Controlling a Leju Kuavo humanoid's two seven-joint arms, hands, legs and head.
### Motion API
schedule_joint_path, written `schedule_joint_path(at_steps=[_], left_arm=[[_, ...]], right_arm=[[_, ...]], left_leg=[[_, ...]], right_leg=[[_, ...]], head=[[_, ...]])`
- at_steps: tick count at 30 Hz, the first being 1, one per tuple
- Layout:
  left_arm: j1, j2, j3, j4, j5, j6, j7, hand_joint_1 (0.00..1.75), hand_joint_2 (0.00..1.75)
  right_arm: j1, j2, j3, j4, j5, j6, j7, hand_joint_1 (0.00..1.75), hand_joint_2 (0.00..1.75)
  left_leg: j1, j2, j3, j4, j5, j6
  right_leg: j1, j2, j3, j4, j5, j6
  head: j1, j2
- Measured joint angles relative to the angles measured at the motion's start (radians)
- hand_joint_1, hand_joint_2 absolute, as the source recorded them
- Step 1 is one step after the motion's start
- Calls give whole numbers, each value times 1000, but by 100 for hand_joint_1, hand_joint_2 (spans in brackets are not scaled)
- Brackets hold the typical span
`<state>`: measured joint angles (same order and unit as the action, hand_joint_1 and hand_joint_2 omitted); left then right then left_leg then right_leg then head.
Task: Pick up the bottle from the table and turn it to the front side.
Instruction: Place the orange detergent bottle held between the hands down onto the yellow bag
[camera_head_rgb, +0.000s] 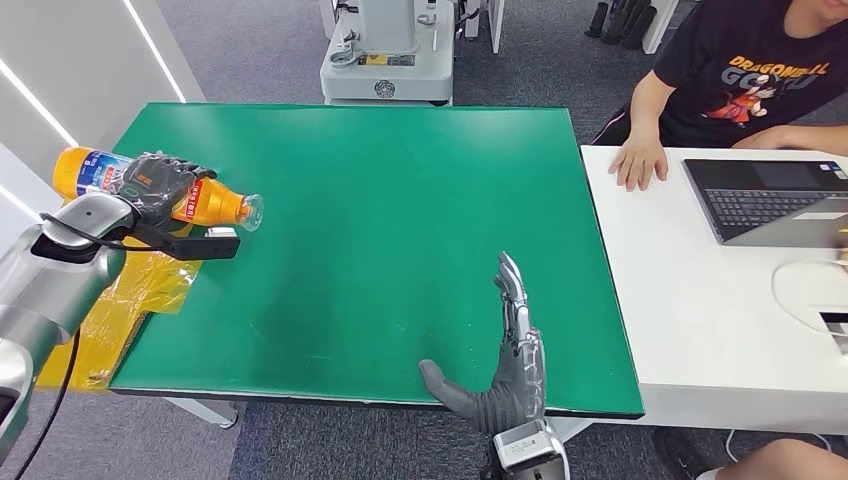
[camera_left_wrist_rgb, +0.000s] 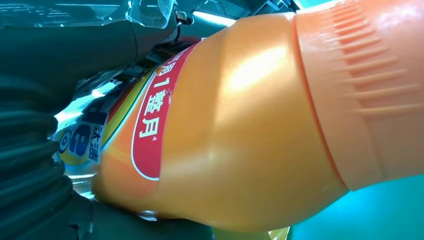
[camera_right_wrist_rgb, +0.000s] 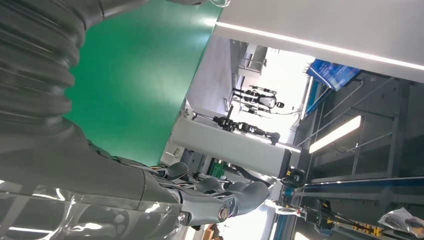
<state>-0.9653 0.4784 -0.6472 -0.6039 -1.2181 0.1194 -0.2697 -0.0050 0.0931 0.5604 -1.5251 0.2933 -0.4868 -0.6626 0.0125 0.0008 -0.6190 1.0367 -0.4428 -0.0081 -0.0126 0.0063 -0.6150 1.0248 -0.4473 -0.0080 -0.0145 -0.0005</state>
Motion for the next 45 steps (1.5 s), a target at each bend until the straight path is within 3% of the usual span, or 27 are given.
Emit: schedule_joint_path(at_steps=[45], left_arm=[[0, 0, 0, 0, 0, 0, 0, 175, 175]], right_arm=[[0, 0, 0, 0, 0, 0, 0, 0, 175]], left_leg=[[0, 0, 0, 0, 0, 0]], right_leg=[[0, 0, 0, 0, 0, 0]], head=[[0, 0]])
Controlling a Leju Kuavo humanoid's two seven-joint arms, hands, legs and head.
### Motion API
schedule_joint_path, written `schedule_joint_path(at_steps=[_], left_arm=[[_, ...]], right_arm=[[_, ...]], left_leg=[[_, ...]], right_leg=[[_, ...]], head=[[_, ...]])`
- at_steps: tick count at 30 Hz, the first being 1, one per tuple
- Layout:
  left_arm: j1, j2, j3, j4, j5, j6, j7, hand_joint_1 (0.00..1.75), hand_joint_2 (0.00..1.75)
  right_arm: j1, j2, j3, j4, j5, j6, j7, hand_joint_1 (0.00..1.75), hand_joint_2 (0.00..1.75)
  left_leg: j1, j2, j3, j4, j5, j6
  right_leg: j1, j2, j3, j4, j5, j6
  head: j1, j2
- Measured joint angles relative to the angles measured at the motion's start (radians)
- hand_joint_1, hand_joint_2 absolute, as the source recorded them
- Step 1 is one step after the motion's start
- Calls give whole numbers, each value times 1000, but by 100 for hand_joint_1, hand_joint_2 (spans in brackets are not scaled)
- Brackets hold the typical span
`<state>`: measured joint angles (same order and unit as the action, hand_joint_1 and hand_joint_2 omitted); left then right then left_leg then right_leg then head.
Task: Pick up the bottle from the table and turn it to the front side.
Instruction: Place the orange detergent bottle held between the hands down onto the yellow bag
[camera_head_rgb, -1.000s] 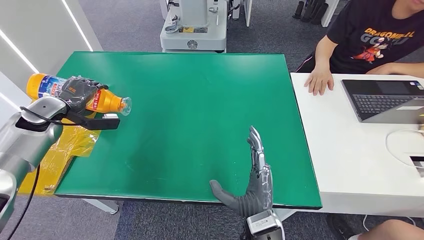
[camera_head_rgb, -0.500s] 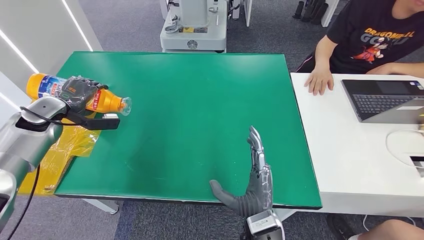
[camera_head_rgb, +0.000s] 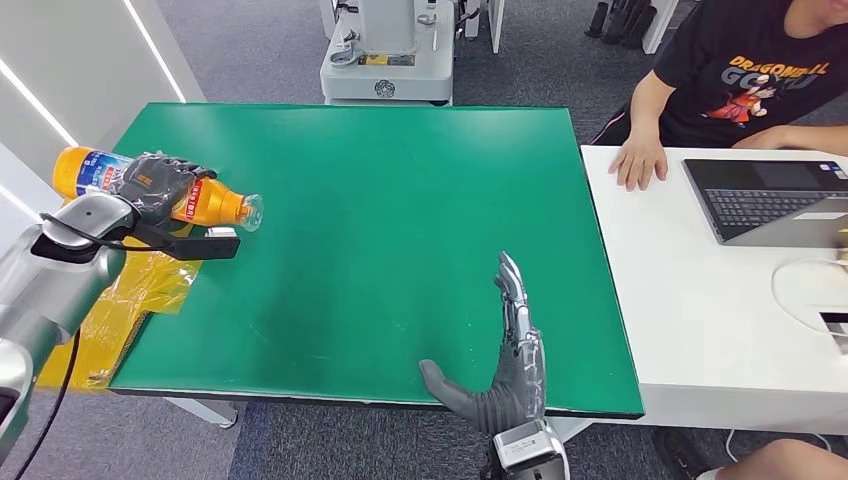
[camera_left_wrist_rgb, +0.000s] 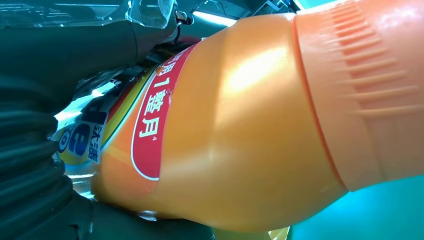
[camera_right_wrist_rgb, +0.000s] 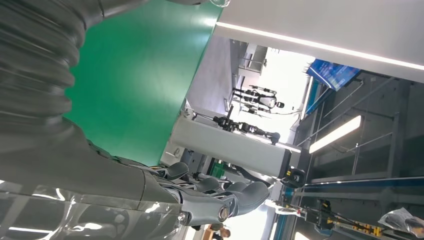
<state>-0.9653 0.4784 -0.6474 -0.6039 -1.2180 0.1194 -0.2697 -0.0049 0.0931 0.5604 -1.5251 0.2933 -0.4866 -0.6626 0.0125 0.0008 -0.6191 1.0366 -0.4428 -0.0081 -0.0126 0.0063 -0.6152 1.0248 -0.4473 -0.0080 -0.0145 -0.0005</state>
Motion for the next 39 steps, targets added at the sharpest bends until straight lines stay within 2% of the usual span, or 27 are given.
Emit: schedule_joint_path(at_steps=[39], left_arm=[[0, 0, 0, 0, 0, 0, 0, 175, 175]], right_arm=[[0, 0, 0, 0, 0, 0, 0, 0, 175]], left_leg=[[0, 0, 0, 0, 0, 0]], right_leg=[[0, 0, 0, 0, 0, 0]], head=[[0, 0]])
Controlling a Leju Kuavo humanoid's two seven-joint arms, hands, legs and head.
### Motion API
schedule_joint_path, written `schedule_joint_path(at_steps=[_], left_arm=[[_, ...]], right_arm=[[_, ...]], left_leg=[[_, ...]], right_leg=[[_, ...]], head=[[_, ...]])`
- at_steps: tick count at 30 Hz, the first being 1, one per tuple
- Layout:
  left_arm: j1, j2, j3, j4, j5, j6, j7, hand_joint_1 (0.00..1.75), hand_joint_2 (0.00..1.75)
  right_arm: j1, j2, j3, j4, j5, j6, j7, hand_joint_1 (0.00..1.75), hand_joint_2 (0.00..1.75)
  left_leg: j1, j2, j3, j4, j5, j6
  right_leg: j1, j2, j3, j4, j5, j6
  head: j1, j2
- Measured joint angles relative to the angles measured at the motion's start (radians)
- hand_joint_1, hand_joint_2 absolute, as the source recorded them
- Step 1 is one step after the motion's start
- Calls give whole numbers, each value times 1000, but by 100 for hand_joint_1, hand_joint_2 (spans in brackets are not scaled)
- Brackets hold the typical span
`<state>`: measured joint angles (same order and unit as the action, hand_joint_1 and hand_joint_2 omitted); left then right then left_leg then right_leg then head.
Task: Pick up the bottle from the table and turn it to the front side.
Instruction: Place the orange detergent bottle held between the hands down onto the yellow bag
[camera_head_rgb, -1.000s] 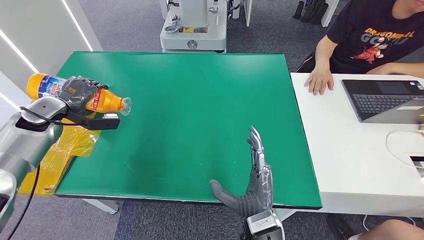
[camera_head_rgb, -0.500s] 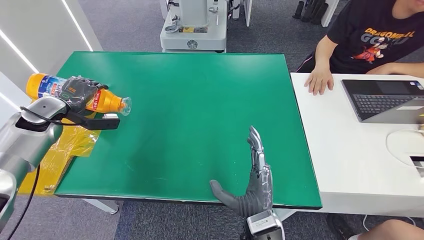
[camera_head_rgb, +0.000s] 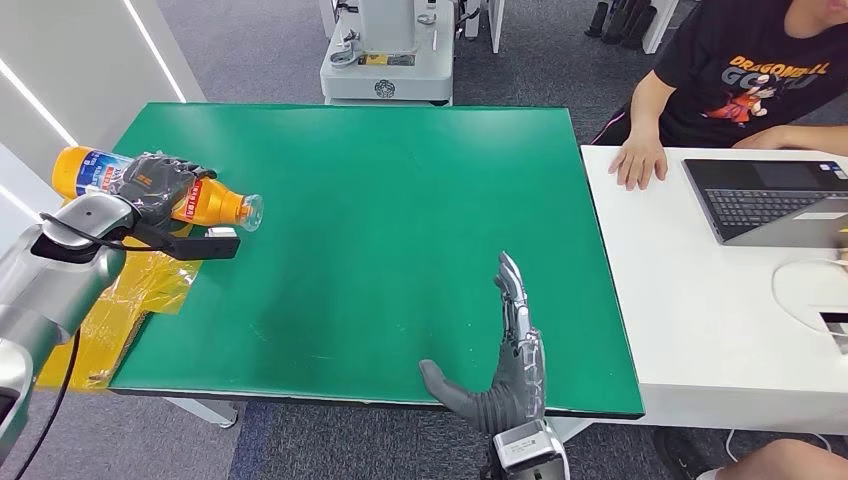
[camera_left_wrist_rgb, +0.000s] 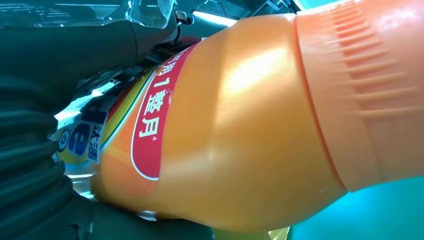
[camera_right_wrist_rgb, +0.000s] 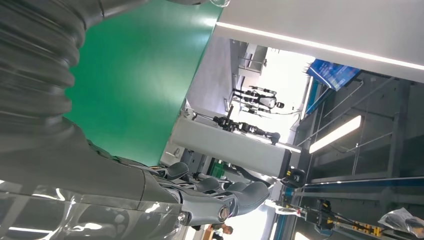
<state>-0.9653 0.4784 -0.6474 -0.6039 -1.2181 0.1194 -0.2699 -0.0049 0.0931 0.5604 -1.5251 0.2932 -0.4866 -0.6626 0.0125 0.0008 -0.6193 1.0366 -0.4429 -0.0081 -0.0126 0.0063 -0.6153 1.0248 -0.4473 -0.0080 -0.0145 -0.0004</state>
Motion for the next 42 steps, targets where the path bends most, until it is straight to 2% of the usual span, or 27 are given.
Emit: schedule_joint_path(at_steps=[42], left_arm=[[-1, 0, 0, 0, 0, 0, 0, 175, 175]], right_arm=[[0, 0, 0, 0, 0, 0, 0, 0, 175]], left_leg=[[0, 0, 0, 0, 0, 0]], right_leg=[[0, 0, 0, 0, 0, 0]], head=[[0, 0]])
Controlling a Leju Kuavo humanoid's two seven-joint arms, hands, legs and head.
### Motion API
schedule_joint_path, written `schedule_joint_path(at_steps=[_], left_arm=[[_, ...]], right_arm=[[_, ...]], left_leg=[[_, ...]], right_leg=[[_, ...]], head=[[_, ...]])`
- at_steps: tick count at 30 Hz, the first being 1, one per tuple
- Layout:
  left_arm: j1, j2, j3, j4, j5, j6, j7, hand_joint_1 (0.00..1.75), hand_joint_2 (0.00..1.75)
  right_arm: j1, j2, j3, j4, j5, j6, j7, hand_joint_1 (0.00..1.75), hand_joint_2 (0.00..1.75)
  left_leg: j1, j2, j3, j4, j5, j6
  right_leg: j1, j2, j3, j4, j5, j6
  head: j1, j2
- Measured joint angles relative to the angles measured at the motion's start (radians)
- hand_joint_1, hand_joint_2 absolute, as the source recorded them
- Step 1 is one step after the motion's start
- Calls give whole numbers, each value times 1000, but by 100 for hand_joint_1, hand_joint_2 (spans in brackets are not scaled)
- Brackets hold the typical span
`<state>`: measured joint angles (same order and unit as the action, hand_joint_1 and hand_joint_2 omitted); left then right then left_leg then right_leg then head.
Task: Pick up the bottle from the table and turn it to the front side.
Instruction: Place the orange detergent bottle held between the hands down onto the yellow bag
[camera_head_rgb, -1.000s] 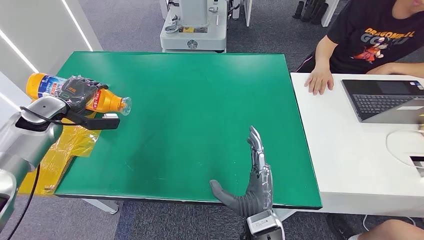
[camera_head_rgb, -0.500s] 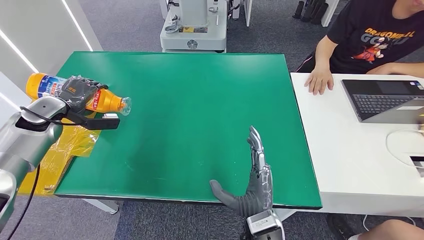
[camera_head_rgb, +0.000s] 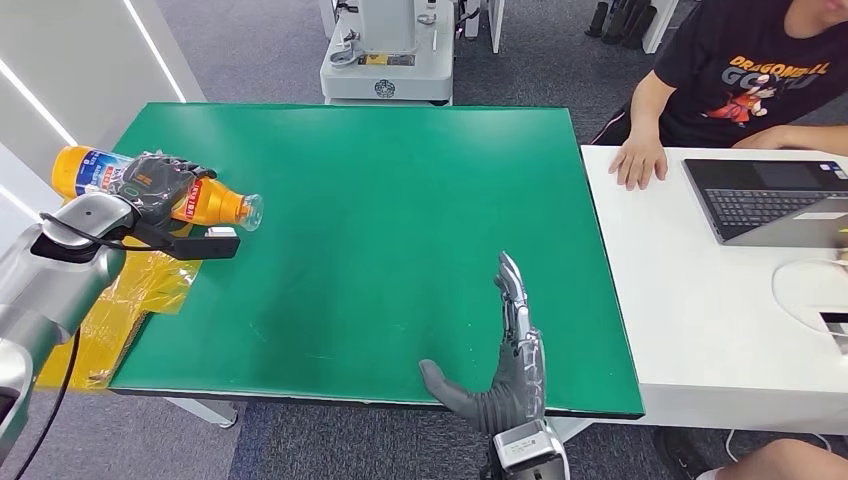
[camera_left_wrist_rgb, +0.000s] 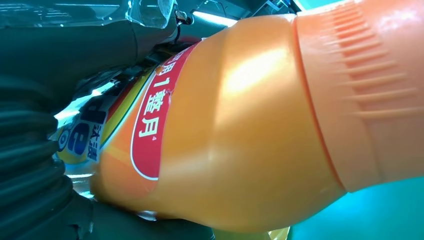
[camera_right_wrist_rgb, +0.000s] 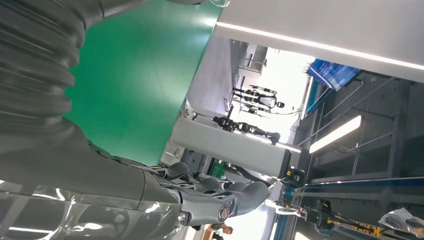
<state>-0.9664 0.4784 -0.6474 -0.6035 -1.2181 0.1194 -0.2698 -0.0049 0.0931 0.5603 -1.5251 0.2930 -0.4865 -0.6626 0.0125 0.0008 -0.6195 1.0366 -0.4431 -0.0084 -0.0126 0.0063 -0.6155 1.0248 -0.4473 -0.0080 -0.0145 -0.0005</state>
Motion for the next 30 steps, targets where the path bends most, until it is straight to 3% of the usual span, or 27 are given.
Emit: schedule_joint_path(at_steps=[28, 30], left_arm=[[0, 0, 0, 0, 0, 0, 1, 175, 175], [9, 3, 0, 12, -4, -37, 44, 175, 175]], right_arm=[[0, 0, 0, 0, 0, 0, 0, 0, 175], [5, 1, 0, -3, -1, -1, 1, 0, 175]], left_leg=[[0, 0, 0, 0, 0, 0], [0, 0, -1, -1, 0, 0]], right_leg=[[0, 0, 0, 0, 0, 0], [0, 0, 0, 0, 0, 0]], head=[[0, 0], [0, 0]])
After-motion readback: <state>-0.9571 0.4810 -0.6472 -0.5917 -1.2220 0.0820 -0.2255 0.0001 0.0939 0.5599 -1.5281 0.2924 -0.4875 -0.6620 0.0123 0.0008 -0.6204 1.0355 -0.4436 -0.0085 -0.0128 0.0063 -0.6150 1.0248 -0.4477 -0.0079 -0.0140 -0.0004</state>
